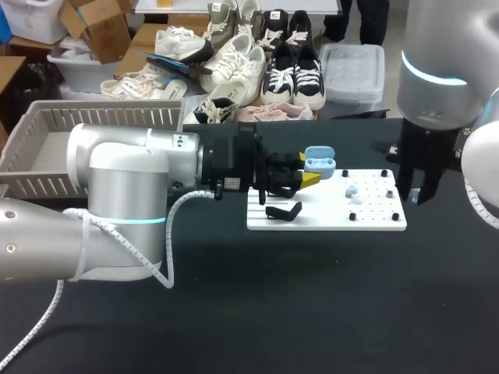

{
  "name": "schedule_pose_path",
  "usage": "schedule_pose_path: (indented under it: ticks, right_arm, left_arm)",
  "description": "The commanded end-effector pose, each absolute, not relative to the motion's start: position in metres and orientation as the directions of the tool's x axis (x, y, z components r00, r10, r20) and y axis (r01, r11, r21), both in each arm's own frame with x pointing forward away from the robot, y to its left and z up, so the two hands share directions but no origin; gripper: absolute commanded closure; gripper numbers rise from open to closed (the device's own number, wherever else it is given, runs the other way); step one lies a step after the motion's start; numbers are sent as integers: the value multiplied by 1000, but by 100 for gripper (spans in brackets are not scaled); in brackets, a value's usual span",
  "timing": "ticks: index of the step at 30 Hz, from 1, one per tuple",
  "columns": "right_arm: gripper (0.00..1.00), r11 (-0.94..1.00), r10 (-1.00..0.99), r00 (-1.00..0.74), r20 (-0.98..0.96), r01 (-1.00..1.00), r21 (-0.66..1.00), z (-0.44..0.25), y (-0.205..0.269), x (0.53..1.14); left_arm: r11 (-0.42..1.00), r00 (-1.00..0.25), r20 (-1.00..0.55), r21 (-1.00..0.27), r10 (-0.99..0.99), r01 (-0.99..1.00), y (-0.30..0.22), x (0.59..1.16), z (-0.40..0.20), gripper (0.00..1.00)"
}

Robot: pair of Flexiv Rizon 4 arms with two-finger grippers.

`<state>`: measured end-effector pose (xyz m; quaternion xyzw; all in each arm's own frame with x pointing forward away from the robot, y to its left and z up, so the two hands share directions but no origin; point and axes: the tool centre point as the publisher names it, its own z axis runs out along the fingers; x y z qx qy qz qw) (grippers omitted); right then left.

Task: Pick up each earbud case from the left stands, insert the matching earbuds, close the lid, and place the case in the box.

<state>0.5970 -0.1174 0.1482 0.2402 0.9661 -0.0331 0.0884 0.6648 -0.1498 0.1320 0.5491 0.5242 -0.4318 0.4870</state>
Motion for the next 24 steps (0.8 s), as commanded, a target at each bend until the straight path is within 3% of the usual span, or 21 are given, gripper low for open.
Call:
schedule_pose_path:
  ticks: [1,24]
  right_arm:
    - [100,871,476,-857,-196,491,-33,163,-107,594]
    - [100,818,559,-802,-210,575,-18,208,-40,628]
  left_arm:
    - [31,79,-985,85,153,996,-150,663,131,100]
    - [31,79,-985,85,153,996,-150,663,131,100]
